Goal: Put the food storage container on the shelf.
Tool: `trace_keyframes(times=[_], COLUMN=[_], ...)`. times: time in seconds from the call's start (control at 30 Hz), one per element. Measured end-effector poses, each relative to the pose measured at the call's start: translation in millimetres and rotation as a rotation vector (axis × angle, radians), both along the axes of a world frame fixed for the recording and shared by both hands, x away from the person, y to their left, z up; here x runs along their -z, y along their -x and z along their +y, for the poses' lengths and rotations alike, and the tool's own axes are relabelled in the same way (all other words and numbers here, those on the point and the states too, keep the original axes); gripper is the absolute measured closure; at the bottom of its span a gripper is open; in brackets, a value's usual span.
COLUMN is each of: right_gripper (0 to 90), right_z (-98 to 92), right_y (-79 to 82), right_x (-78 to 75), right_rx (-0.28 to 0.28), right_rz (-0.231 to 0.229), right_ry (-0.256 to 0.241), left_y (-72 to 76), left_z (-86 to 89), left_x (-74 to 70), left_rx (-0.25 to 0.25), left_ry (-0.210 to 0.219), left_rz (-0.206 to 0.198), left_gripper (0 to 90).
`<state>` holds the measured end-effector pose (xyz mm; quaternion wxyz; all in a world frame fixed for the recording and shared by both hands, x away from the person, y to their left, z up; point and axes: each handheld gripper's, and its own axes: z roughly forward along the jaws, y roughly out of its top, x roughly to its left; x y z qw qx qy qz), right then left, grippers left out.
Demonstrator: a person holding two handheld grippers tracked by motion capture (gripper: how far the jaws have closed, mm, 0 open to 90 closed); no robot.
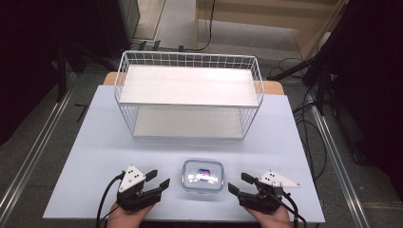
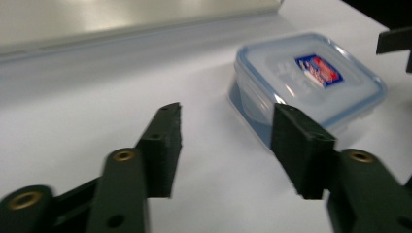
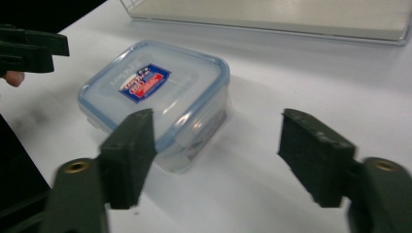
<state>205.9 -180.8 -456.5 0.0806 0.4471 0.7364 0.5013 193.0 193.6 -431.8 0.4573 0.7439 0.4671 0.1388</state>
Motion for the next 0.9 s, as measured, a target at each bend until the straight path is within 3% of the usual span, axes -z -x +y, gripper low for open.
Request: trace_keyframes(times=[0.1, 0.17, 0.27, 0.33, 0.47, 0.53, 0.63, 0.67, 0.9], right_gripper=[22.5, 21.6, 22.5, 22.2, 20.9, 19.3, 19.2, 19.5, 21.4], right_z=[3.8, 8.0, 14.4, 18.6, 26.2, 32.5, 35.6, 37.7, 36.9], right_y=[-6.4, -11.7, -17.5, -20.7, -25.1, -28.1, -29.1, -28.7, -27.8], right_x=[-2.9, -3.6, -3.1, -1.8, 1.9, 7.2, 10.8, 14.7, 22.8], right_rx=[-0.008, -0.007, -0.018, -0.021, -0.032, -0.044, -0.052, -0.061, -0.083], right_rz=[0.007, 0.011, 0.018, 0.032, 0.053, 0.084, 0.111, 0.141, 0.204], right_ry=[-0.041, -0.051, -0.052, -0.06, -0.049, -0.045, -0.049, -0.061, -0.121], left_y=[-7.8, -18.3, -25.5, -34.3, -40.0, -43.0, -43.5, -44.0, -45.0], left_z=[-1.3, -9.2, -15.8, -23.4, -29.7, -32.9, -35.6, -36.7, -41.6], left_x=[0.0, 4.6, 6.5, 10.3, 17.6, 24.2, 28.5, 30.3, 35.5], left_rx=[0.012, 0.049, 0.074, 0.098, 0.121, 0.123, 0.141, 0.152, 0.189], left_ry=[0.044, 0.078, 0.094, 0.127, 0.128, 0.171, 0.169, 0.175, 0.226], left_rz=[0.025, 0.077, 0.099, 0.135, 0.175, 0.219, 0.247, 0.263, 0.321], left_gripper=[27.0, 23.0, 19.7, 19.1, 20.2, 22.6, 24.2, 26.2, 28.1])
